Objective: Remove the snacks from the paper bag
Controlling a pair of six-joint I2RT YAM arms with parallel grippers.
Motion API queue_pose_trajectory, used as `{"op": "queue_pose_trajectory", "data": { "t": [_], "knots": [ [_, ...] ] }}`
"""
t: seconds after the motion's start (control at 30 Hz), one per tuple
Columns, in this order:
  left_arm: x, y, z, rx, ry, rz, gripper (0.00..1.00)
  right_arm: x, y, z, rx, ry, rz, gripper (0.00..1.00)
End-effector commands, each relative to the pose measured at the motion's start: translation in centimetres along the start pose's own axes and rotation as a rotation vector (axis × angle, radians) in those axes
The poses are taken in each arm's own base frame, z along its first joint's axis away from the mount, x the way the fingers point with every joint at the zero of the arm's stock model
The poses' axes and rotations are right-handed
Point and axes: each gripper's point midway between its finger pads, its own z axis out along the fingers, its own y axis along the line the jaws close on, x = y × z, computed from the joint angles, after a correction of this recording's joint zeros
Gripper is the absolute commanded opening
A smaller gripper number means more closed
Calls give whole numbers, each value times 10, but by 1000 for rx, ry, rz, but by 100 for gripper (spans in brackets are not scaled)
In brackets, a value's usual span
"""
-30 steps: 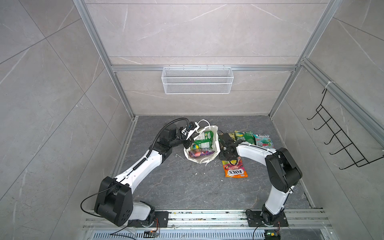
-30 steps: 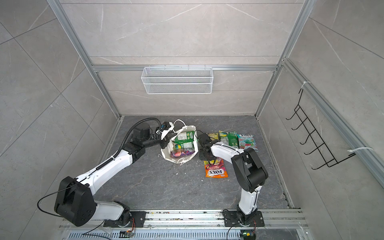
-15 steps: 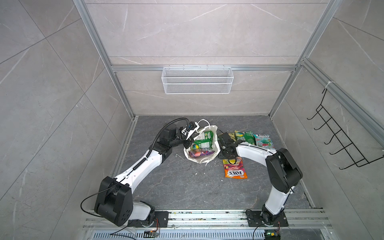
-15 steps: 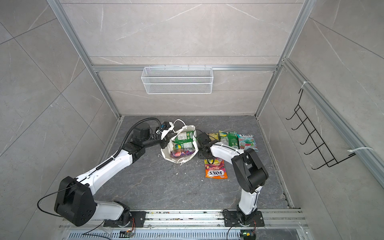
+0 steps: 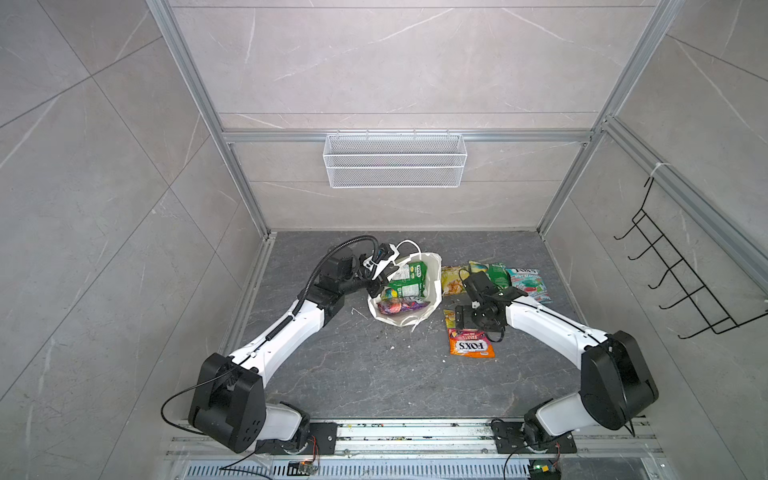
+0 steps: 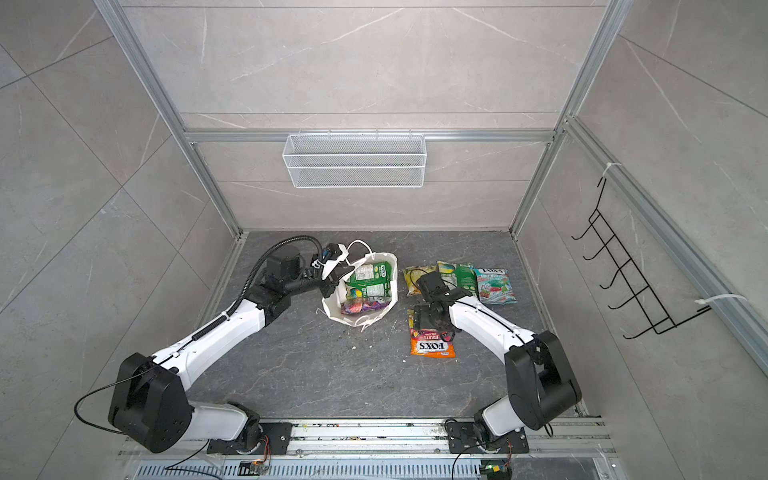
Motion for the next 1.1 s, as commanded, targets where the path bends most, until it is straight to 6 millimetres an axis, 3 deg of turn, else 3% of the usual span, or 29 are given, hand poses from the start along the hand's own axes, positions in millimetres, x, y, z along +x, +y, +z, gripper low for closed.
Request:
{"op": "queue_pose_trajectory", "data": {
  "t": [0.0, 0.07, 0.33, 0.6, 1.07],
  "knots": [
    [-12, -3, -5, 15, -37, 1, 0, 18, 17, 10, -97, 84, -54, 93],
    [-12, -3, -5, 14, -45, -3, 0, 17, 22, 14, -121, 88, -67, 94],
    [-14, -3, -6, 10, -56, 5, 0, 15, 13, 34, -6, 109, -73, 92],
    [-15, -2, -3, 24, -51, 5, 0, 5, 24, 40, -14, 82, -66, 84],
    [-20, -5, -12, 18, -48, 22, 0, -25, 26, 45, 32, 10, -50, 82]
  ]
}}
